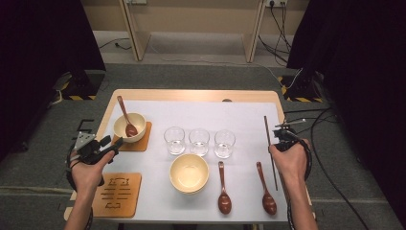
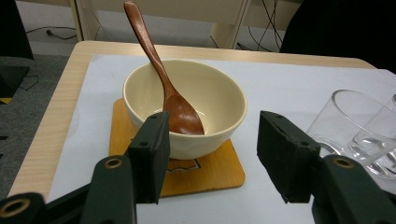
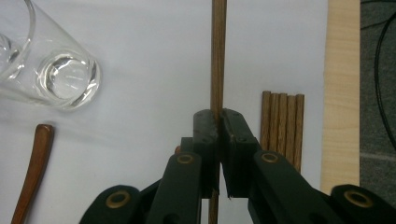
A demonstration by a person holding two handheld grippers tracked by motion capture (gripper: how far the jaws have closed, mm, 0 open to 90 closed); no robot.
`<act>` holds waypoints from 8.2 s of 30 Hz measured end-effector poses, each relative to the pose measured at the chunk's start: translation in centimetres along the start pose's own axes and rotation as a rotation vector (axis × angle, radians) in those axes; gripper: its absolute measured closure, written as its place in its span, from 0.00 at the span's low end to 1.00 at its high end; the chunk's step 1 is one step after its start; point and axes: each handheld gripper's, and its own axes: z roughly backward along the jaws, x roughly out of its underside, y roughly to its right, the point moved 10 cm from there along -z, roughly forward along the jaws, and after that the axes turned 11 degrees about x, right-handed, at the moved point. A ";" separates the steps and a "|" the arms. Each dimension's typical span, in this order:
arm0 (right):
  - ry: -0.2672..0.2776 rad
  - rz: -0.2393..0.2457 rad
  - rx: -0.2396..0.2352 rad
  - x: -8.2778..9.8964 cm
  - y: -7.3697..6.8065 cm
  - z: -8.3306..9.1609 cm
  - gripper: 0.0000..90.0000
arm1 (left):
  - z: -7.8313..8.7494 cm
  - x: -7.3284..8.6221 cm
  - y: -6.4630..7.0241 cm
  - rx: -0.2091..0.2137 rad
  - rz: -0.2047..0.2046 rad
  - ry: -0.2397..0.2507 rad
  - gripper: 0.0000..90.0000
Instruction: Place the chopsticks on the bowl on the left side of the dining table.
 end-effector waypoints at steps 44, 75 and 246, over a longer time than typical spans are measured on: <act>0.441 -0.075 -0.022 -5.3 -1.2 1.7 0.95 | 0.1 -0.2 0.4 0.013 -0.005 0.009 0.48; 0.617 -0.093 -0.064 -7.5 -2.5 1.9 0.95 | 0.2 -0.3 0.4 0.014 -0.004 0.016 0.48; 0.802 -0.036 -0.170 -14.9 -15.0 2.0 0.95 | -0.4 -1.0 2.3 0.068 -0.053 0.022 0.49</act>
